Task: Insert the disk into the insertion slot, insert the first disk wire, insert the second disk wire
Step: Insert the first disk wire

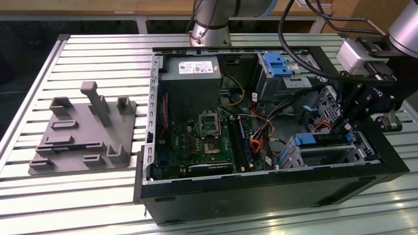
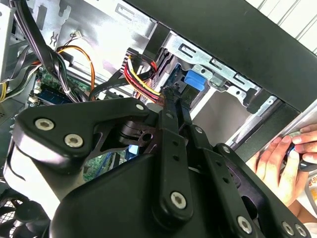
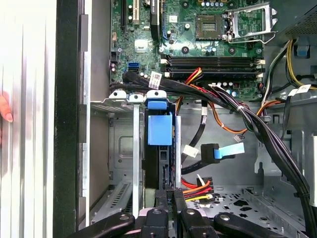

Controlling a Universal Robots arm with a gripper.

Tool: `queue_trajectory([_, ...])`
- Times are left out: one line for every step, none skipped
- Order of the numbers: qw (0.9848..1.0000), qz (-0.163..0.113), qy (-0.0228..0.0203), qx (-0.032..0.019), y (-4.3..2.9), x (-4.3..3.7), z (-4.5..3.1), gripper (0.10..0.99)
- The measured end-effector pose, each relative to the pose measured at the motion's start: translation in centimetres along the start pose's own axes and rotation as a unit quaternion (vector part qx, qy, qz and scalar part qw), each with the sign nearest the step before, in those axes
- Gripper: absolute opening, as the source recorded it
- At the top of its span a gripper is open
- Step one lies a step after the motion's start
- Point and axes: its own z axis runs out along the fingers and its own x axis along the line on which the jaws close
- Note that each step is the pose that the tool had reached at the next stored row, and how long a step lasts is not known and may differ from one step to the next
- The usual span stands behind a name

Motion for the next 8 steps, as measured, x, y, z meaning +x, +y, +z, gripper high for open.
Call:
queue_trajectory([1.0000, 0.000, 0.0000, 0.0000, 0.00, 0.00, 0.02, 0.165])
queue_trajectory([1.0000, 0.000, 0.0000, 0.0000, 0.00, 0.00, 0.03, 0.165])
queue_trajectory([1.0000, 0.000, 0.0000, 0.0000, -0.01, 0.00, 0.14, 0.165])
queue_trajectory([1.0000, 0.000, 0.0000, 0.0000, -0.01, 0.00, 0.16, 0.165])
queue_trajectory([1.0000, 0.000, 0.0000, 0.0000, -0.02, 0.03, 0.36, 0.165])
queue_trajectory([1.0000, 0.000, 0.0000, 0.0000, -0.02, 0.05, 0.51, 0.165])
queue_trajectory([1.0000, 0.000, 0.0000, 0.0000, -0.02, 0.05, 0.52, 0.165])
queue_trajectory([1.0000, 0.000, 0.0000, 0.0000, -0.02, 0.05, 0.54, 0.165])
